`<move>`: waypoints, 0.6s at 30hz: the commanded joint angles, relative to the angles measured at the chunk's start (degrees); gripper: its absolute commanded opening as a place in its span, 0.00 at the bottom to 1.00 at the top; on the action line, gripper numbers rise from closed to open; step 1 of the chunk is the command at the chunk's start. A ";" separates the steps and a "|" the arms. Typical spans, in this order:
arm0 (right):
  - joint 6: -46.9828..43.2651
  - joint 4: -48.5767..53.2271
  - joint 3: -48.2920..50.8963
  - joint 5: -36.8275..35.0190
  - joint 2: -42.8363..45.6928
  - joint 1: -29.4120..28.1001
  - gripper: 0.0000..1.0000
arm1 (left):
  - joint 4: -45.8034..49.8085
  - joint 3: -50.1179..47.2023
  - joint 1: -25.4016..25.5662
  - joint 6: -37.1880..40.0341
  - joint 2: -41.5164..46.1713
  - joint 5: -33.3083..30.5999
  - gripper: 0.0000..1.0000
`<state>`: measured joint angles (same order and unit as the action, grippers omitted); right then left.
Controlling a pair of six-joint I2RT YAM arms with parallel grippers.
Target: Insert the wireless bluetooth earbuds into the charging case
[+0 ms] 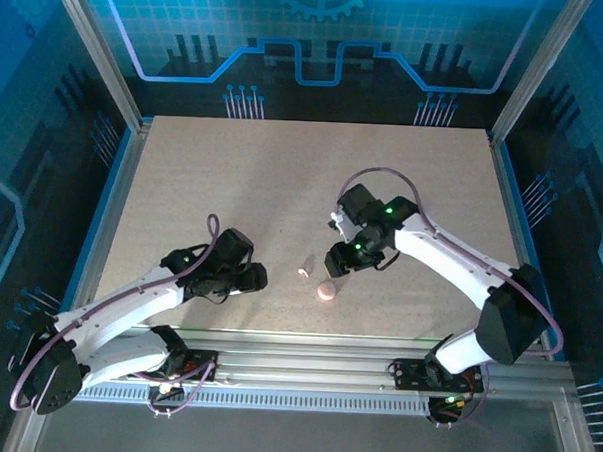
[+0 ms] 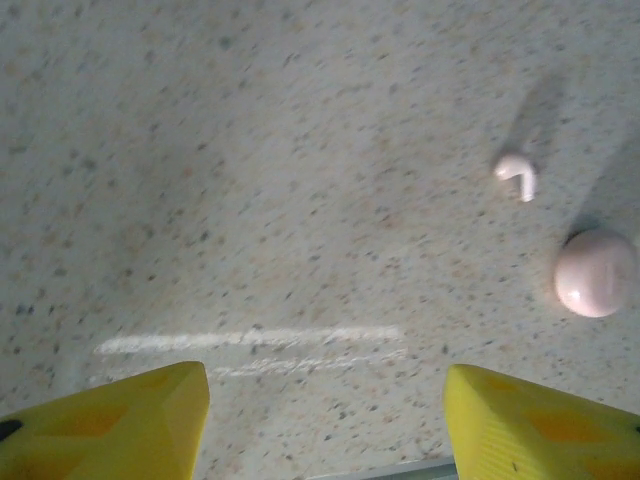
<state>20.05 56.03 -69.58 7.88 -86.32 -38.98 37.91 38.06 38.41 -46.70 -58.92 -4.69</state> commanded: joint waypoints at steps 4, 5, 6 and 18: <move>8.39 4.54 -2.17 -4.64 -8.49 -4.78 0.62 | 2.57 -4.00 -0.01 -4.41 6.53 -0.56 0.64; 8.66 4.53 -2.39 -4.65 -9.70 -5.21 0.62 | 2.62 -4.26 -0.01 -4.39 7.03 -0.94 0.64; 8.75 4.73 -2.77 -4.64 -10.85 -5.54 0.63 | 2.81 -4.55 -0.09 -4.33 7.44 -1.23 0.64; 9.39 3.16 -5.83 -3.22 -19.68 -7.87 0.65 | 1.73 -6.29 -0.46 -3.32 8.55 -1.65 0.64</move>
<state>28.34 58.39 -73.87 4.08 -104.60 -46.22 39.27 32.51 38.30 -49.63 -51.24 -5.21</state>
